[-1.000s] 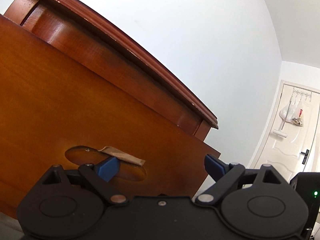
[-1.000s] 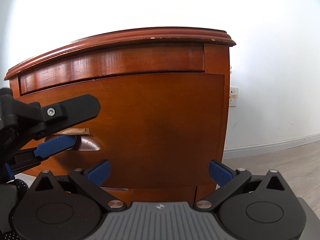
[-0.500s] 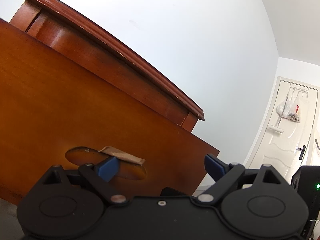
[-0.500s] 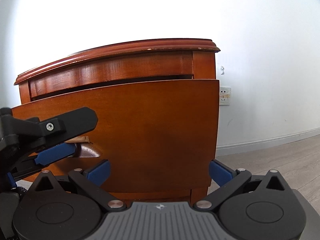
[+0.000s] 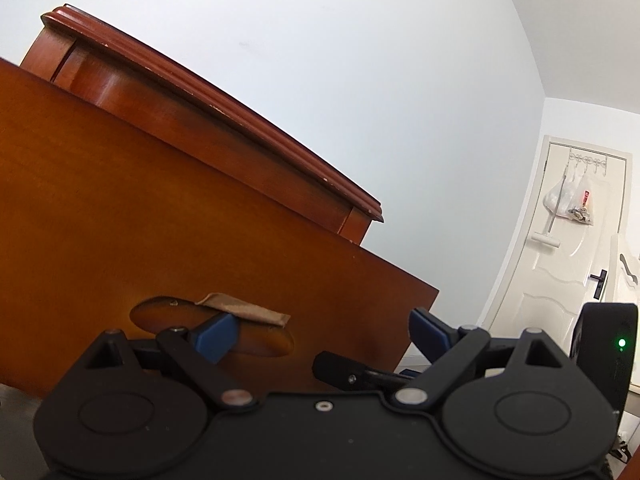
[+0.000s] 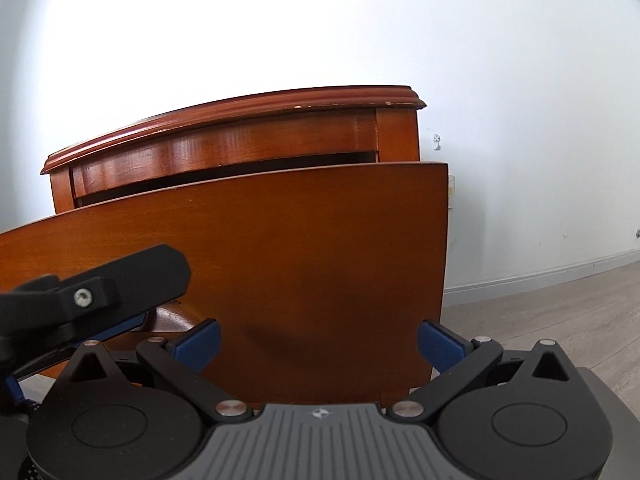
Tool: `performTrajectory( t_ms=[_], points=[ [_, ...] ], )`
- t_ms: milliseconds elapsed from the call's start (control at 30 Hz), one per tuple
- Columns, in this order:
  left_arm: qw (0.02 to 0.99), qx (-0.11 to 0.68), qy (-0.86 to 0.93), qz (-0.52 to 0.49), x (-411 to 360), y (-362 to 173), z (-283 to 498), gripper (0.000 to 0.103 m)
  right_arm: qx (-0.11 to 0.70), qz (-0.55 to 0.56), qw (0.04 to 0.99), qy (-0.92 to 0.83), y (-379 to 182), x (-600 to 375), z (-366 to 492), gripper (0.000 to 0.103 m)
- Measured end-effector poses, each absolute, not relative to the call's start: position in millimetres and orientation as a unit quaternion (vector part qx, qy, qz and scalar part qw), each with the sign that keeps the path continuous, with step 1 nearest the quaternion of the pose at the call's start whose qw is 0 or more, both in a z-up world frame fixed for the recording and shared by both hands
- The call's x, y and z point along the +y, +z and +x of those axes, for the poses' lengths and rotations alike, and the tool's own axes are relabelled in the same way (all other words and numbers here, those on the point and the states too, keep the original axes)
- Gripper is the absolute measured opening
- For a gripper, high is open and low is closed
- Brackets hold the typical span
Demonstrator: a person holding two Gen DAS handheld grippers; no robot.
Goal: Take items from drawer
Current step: 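Hook the left tool fingers in the handle and pull the drawer outward, then release the drawer handle and raise the left tool above the drawer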
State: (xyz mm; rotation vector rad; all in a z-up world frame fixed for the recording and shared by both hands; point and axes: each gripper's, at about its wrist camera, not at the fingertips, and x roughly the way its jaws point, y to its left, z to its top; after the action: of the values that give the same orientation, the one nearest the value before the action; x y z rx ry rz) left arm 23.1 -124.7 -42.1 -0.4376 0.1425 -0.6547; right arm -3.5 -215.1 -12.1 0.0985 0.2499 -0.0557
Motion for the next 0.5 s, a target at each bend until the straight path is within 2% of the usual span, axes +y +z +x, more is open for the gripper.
performTrajectory(
  t_ms=[267,500],
  points=[
    [0.92,0.07,-0.326,-0.207,-128,-42,17,0.093,0.129,0.045,0.99,-0.033,-13,-217,-13,0.103],
    [0.925,0.008,-0.359,-0.124,-143,-35,-12,0.095,0.126,0.049,0.99,-0.028,-10,-215,-15,0.103]
  ],
)
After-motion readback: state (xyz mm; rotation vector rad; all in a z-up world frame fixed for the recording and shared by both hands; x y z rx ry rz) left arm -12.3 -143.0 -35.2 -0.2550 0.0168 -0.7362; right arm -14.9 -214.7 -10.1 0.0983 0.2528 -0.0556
